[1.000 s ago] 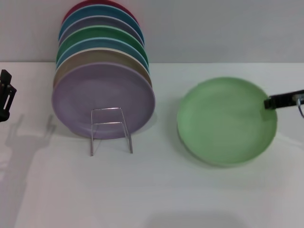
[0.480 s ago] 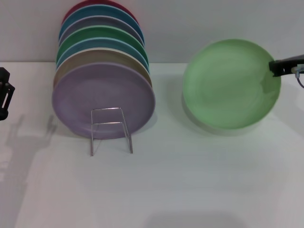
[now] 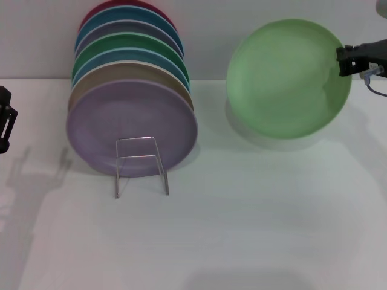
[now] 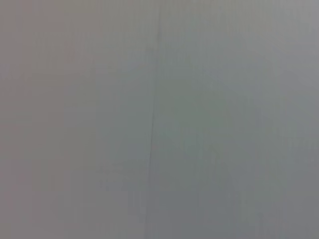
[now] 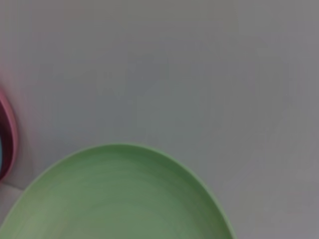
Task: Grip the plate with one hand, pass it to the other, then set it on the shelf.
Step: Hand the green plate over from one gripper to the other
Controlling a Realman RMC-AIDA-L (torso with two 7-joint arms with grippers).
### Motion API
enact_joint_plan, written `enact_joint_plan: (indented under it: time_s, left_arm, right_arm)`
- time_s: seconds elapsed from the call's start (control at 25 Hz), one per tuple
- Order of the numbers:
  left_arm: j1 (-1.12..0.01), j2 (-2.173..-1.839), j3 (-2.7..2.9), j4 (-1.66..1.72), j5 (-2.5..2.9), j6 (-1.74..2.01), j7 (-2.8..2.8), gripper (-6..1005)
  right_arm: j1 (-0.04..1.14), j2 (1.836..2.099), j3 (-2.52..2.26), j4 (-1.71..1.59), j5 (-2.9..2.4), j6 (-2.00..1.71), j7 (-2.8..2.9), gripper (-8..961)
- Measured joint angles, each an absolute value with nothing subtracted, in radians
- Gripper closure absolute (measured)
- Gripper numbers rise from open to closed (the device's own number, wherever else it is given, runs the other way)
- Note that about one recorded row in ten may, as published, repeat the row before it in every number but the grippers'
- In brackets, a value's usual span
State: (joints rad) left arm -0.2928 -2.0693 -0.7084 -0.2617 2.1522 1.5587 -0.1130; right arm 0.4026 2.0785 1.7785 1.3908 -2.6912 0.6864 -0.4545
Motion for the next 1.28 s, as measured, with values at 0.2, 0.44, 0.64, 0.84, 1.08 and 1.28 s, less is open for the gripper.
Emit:
enact_joint_plan:
  time_s: [0.2, 0.44, 0.64, 0.84, 1.08, 1.28]
  left_arm:
    - [-0.291, -2.069, -0.707, -0.262, 2.153, 1.559, -0.113, 214]
    - [-0.291, -2.069, -0.708, -0.264, 2.154, 1.559, -0.114, 220]
    - [-0.292, -2.069, -0.710, -0.264, 2.154, 1.558, -0.114, 225]
    - [-0.293, -2.069, -0.710, -0.265, 2.153, 1.558, -0.114, 230]
    - [-0.291, -2.071, -0.702, -0.270, 2.154, 1.565, -0.115, 236]
    - [-0.278, -2.075, -0.693, -0.273, 2.156, 1.598, -0.130, 241]
  right_arm:
    - [0.361, 2.079, 1.698, 1.380, -2.701, 0.530, -0.457, 934]
    - [0.325, 2.081, 1.632, 1.331, -2.705, 0.347, -0.457, 934]
    - [0.305, 2.082, 1.577, 1.242, -2.700, 0.179, -0.452, 934]
    - [0.284, 2.083, 1.509, 1.133, -2.653, -0.065, -0.448, 934]
    - [0.283, 2.083, 1.407, 0.952, -2.533, -0.389, -0.446, 933]
    - [0.303, 2.083, 1.301, 0.770, -2.471, -0.676, -0.358, 933]
